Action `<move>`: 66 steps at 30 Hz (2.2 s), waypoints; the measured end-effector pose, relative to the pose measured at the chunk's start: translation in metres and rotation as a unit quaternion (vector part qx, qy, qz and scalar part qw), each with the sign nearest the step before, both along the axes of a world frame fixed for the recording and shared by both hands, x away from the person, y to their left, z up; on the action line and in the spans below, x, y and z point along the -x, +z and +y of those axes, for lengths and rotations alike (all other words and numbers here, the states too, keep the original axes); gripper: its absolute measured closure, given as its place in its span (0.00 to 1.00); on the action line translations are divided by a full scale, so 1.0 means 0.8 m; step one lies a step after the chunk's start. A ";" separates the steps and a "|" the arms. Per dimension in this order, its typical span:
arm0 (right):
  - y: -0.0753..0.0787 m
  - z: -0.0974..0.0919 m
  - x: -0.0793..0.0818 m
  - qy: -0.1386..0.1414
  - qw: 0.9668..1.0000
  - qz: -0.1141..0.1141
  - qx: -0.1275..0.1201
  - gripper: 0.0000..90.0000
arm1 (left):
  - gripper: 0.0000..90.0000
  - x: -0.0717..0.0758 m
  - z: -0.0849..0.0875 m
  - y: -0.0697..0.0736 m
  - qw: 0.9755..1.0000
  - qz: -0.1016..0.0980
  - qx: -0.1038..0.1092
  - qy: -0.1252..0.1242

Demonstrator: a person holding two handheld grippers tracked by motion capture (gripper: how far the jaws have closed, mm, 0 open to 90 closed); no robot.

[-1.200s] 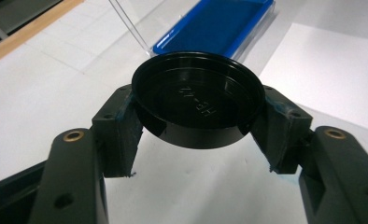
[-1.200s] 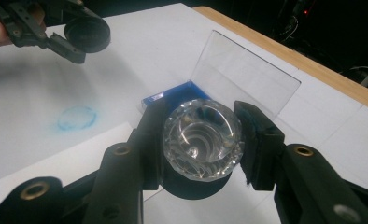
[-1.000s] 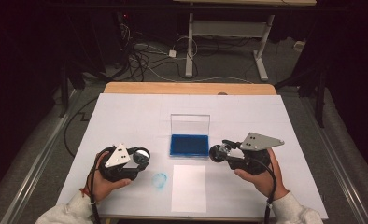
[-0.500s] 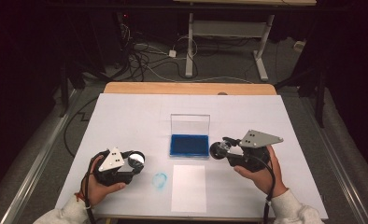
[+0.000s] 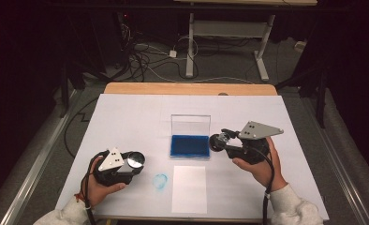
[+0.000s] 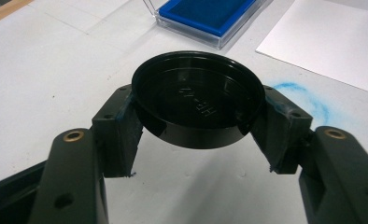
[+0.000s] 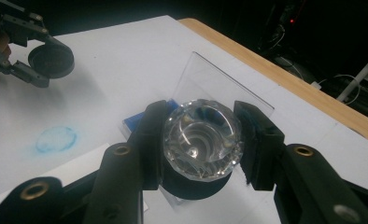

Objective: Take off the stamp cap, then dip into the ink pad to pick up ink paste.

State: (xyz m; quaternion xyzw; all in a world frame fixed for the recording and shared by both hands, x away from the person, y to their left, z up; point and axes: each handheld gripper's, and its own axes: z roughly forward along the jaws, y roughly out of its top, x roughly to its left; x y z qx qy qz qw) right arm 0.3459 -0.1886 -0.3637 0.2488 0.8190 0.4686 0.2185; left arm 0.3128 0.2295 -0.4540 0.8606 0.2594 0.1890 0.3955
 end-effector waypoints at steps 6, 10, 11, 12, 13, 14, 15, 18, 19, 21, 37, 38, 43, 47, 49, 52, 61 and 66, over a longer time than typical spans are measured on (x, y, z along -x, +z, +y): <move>0.002 0.016 -0.015 0.014 1.000 0.009 0.006 0.64 | 0.41 -0.002 0.001 -0.002 1.000 0.005 0.000 0.000; 0.000 0.029 -0.026 0.020 1.000 0.014 0.014 0.64 | 0.41 -0.003 0.002 -0.002 1.000 0.009 0.001 0.001; 0.000 0.029 -0.026 0.020 1.000 0.014 0.014 0.64 | 0.41 -0.003 0.002 -0.003 1.000 0.010 0.002 0.000; -0.002 0.031 -0.028 0.022 0.999 0.017 0.017 0.64 | 0.41 -0.003 0.001 -0.003 1.000 0.011 0.001 -0.002; -0.003 0.033 -0.029 0.022 0.999 0.019 0.020 0.64 | 0.41 -0.003 0.001 -0.003 1.000 0.011 0.000 -0.002; -0.004 0.035 -0.031 0.023 0.999 0.021 0.022 0.64 | 0.41 -0.003 0.001 -0.003 1.000 0.011 0.000 -0.002; -0.005 0.038 -0.032 0.024 0.999 0.022 0.025 0.64 | 0.41 -0.003 0.001 -0.003 1.000 0.011 -0.001 -0.002; -0.007 0.043 -0.035 0.027 0.999 0.028 0.027 0.64 | 0.41 -0.003 0.000 -0.003 1.000 0.013 0.000 -0.002; -0.008 0.044 -0.037 0.029 0.999 0.028 0.028 0.64 | 0.41 -0.003 0.000 -0.004 1.000 0.013 -0.002 -0.002; -0.010 0.048 -0.039 0.026 0.999 0.030 0.036 0.64 | 0.41 -0.003 -0.001 -0.005 1.000 0.014 -0.005 -0.004; -0.017 0.078 -0.056 0.034 0.997 0.040 0.061 0.64 | 0.41 -0.005 -0.002 -0.007 1.000 0.022 -0.007 0.000; -0.017 0.080 -0.057 0.034 0.997 0.040 0.061 0.64 | 0.41 -0.004 -0.004 -0.006 1.000 0.020 -0.009 -0.002; -0.023 0.092 -0.062 0.041 0.996 0.047 0.068 0.64 | 0.41 -0.003 -0.003 -0.007 1.000 0.021 -0.011 -0.001; -0.030 0.105 -0.067 0.046 0.994 0.055 0.077 0.64 | 0.41 -0.003 -0.003 -0.006 1.000 0.022 -0.010 -0.001; -0.034 0.112 -0.069 0.049 0.994 0.063 0.076 0.64 | 0.41 -0.002 -0.006 -0.008 1.000 0.025 0.004 0.004; -0.041 0.123 -0.073 0.049 0.992 0.069 0.088 0.64 | 0.41 -0.003 -0.004 -0.007 1.000 0.022 -0.011 -0.003; -0.060 0.145 -0.090 0.048 0.989 0.089 0.109 0.64 | 0.41 -0.003 -0.004 -0.007 1.000 0.024 -0.011 -0.007; -0.068 0.151 -0.096 0.046 0.987 0.100 0.119 0.64 | 0.41 -0.004 -0.004 -0.007 1.000 0.025 -0.011 -0.006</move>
